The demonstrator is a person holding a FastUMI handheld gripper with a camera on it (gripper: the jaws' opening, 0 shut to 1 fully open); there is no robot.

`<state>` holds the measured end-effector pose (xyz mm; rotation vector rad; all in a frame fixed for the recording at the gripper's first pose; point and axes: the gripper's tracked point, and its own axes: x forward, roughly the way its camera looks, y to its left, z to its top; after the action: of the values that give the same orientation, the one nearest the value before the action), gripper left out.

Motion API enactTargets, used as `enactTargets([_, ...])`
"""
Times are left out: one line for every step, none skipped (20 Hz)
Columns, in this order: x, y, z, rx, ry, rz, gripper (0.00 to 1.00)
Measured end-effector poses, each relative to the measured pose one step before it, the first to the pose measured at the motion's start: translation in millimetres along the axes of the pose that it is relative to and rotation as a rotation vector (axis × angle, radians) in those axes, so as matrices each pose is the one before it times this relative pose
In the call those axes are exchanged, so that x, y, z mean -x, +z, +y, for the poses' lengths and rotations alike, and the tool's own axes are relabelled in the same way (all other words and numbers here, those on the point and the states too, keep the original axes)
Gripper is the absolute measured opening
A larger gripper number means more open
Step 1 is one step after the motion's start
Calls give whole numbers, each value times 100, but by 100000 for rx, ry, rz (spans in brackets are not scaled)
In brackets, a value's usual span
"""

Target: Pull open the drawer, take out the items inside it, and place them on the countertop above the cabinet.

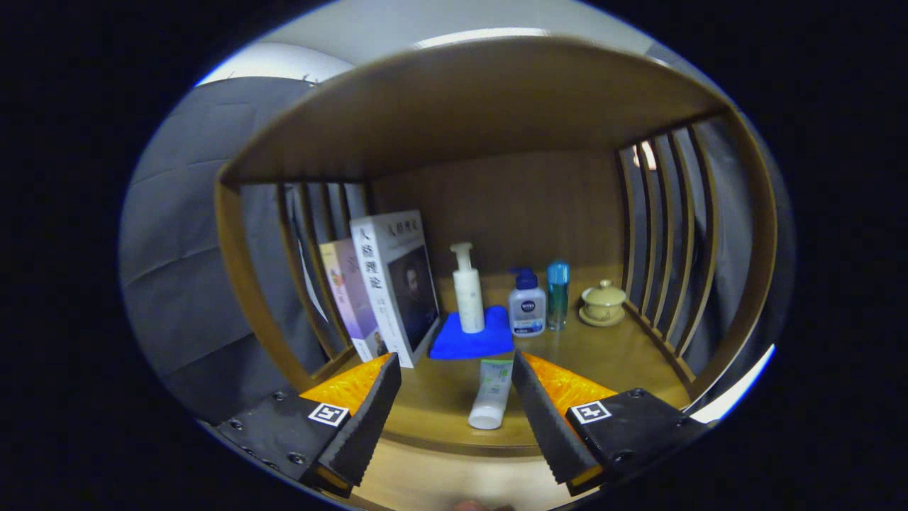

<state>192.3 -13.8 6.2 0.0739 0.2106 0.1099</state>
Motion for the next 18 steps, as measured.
enactTargets([1332, 315, 573, 1385, 336, -4080, 98])
enactTargets([1227, 96, 569, 1177, 326, -3433, 98])
enactTargets([1410, -135, 362, 946, -317, -2714, 97])
enactTargets([1322, -224, 382, 840, -712, -2372, 97])
enactTargets([1284, -135, 458, 847, -451, -2214, 98])
enactTargets([1199, -253, 478, 1600, -145, -2280, 98])
enactTargets([1193, -296, 335, 2198, -661, -1869, 98])
enactTargets([1128, -588, 293, 2100, -863, -1226, 98])
enactTargets([1252, -821, 364, 761, -906, 34, 98])
enactTargets([1228, -1021, 619, -852, 298, 724, 98])
enactTargets([1137, -945, 706, -805, 621, -97, 98])
enactTargets([1099, -1118, 367, -166, -622, -271, 98])
enactTargets([896, -882, 146, 728, -1078, -440, 98])
enactTargets([1088, -718, 53, 806, -1460, -970, 98])
enactTargets([1092, -644, 54, 351, -1479, -774, 98])
enactTargets([1040, -803, 328, 147, -692, -600, 98])
enactTargets([968, -914, 330, -225, -646, 638, 98])
enactTargets([839, -1089, 352, 1, 85, 1402, 98])
